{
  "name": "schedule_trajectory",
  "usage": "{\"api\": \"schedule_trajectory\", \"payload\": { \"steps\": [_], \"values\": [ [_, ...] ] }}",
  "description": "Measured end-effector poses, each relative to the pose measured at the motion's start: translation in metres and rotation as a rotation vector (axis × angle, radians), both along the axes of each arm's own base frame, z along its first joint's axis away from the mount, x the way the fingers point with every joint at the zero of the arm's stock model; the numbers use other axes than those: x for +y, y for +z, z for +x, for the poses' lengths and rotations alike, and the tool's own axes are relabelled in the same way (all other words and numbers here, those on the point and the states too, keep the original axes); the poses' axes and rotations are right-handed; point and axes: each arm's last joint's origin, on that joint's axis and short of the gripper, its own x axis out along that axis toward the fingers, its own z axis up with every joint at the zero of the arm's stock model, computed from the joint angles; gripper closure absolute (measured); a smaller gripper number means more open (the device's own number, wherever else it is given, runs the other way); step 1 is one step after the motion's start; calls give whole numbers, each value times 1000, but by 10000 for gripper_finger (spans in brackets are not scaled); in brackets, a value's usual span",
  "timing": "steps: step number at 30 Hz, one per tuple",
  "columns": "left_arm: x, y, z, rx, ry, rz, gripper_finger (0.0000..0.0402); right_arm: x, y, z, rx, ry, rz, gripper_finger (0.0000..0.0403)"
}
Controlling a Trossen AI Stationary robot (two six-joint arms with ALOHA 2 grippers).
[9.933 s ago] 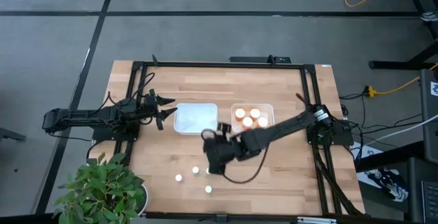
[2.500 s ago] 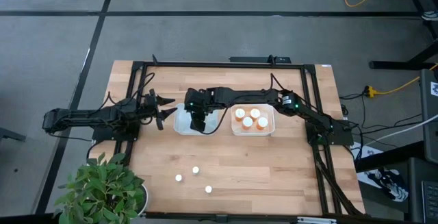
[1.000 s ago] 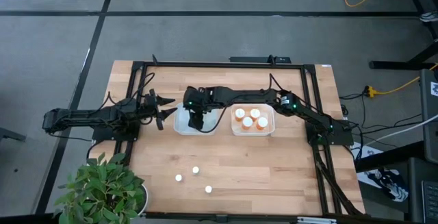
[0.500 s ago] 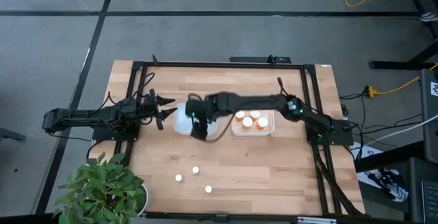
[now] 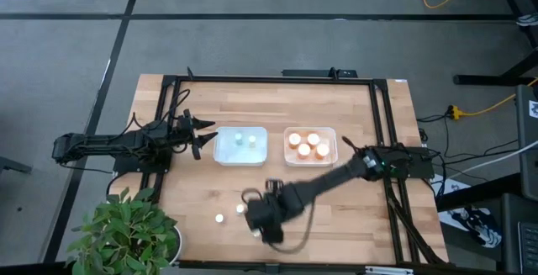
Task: Pick and place medicine bottles into bin by pill shape (circle, oval)
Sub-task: Put the small yellow pill bottle into the left white bin
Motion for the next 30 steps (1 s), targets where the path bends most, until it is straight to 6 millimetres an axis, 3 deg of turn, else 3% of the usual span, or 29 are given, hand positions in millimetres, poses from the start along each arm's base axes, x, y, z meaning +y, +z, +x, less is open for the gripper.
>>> {"api": "schedule_trajectory", "payload": {
  "steps": [3, 8, 16, 22, 30],
  "values": [
    [0, 0, 0, -1, 0, -2, 208, 25, 0, -12, -6, 60, 1, 205],
    [0, 0, 0, 0, 0, -3, 207, 43, 1, -22, -64, -3, -78, 205],
    [0, 0, 0, -1, 1, -5, 208, 44, 2, -24, -171, -143, -211, 205],
    [0, 0, 0, -1, 0, -6, 208, 48, 3, -22, -164, -229, -99, 205],
    [0, 0, 0, -1, 0, -6, 208, 52, 2, -17, -178, -115, -63, 205]
  ]
}}
